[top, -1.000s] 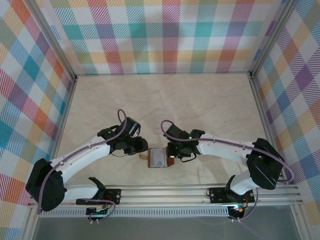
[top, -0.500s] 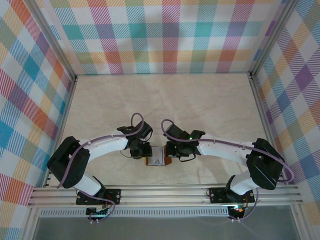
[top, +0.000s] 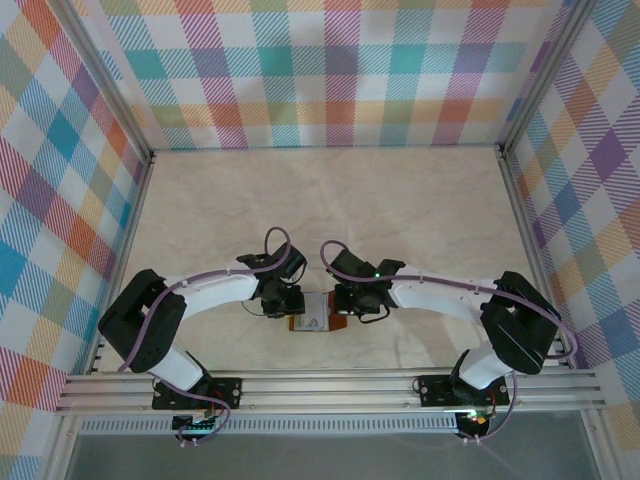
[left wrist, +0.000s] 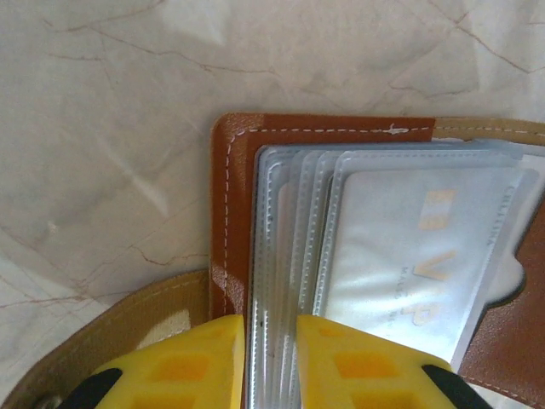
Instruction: Take the credit cards out of the card holder
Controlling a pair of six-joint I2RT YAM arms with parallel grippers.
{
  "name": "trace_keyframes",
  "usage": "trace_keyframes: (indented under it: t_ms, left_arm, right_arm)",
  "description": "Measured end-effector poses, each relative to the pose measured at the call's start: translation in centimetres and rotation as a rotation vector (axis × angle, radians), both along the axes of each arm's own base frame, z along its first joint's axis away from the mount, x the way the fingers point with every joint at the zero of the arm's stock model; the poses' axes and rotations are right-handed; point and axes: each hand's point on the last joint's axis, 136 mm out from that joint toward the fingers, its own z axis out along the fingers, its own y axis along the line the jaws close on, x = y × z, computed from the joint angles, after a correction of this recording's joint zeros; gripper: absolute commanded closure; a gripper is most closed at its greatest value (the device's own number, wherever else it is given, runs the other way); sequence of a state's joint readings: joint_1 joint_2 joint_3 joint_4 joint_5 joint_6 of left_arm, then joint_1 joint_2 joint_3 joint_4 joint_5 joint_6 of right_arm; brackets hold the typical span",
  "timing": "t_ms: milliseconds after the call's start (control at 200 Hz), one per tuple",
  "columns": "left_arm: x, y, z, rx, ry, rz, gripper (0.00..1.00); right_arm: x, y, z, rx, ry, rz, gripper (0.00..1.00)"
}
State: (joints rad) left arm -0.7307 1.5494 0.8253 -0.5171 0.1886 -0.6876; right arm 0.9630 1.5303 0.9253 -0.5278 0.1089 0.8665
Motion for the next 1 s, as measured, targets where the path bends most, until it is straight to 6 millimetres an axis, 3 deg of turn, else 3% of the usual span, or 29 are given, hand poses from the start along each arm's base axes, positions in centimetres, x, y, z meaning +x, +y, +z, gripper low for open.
trace_keyframes:
  t_ms: [590, 1000]
  left_arm:
    - [0.0, 0.0, -0.2, -0.011, -0.008, -0.001, 0.79]
    - [0.0, -0.1, -0.3, -0.012, -0.007, -0.002, 0.79]
  right_arm:
    - [0.6, -3.5, -3.7, -0.291, 0.006, 0.06, 0.42]
    - [1.0, -4.3, -3.6, -0.384, 0.013, 0.084, 0.28]
